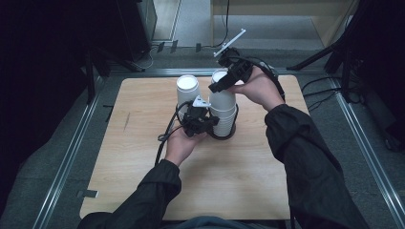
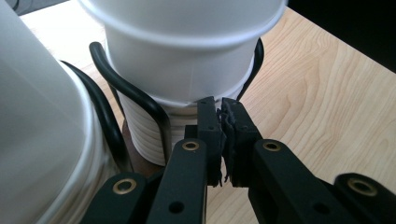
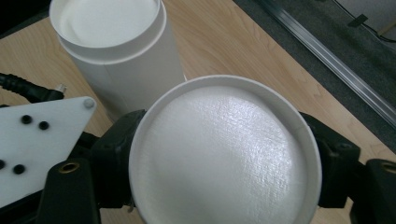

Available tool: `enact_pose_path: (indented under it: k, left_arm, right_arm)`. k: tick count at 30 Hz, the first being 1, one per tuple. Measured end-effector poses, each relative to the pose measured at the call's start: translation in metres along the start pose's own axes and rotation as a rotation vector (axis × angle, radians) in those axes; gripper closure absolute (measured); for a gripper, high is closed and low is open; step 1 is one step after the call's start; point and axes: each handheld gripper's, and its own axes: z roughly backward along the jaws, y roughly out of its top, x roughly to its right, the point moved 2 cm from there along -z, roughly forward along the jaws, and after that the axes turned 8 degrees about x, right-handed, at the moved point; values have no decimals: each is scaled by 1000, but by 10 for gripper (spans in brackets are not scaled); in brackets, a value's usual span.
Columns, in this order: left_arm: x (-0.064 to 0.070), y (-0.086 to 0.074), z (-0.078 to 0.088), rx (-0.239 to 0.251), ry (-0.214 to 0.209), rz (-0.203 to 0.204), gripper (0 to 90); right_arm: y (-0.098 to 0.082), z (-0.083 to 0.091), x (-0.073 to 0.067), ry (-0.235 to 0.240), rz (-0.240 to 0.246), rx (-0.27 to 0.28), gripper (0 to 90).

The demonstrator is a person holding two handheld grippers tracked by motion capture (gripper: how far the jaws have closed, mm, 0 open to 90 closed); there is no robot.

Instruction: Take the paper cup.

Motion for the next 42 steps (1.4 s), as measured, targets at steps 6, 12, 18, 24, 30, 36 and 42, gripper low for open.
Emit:
enact_pose_path:
  k: [6, 12, 18, 24, 30, 36, 42]
  left_arm:
    - [-3, -1, 1, 2, -14, 18, 852]
    - [-4, -2, 1, -2, -17, 6, 838]
    - [-3, -2, 1, -4, -17, 1, 837]
    - [-2, -3, 1, 2, -23, -22, 804]
    - [-2, -2, 1, -6, -28, -25, 801]
    - [-2, -1, 3, -11, -45, -41, 738]
    - [1, -2, 6, -17, -94, -44, 658]
  right_arm:
    - [12, 25, 1, 13, -4, 28, 250]
    - [24, 51, 0, 20, 16, 59, 251]
    - [32, 79, -5, 25, 37, 77, 252]
    - [26, 101, -7, 55, 32, 75, 252]
    - [8, 115, -7, 48, 51, 61, 251]
    - [-13, 120, -11, 59, 42, 52, 253]
    - [-46, 119, -17, 81, 37, 38, 253]
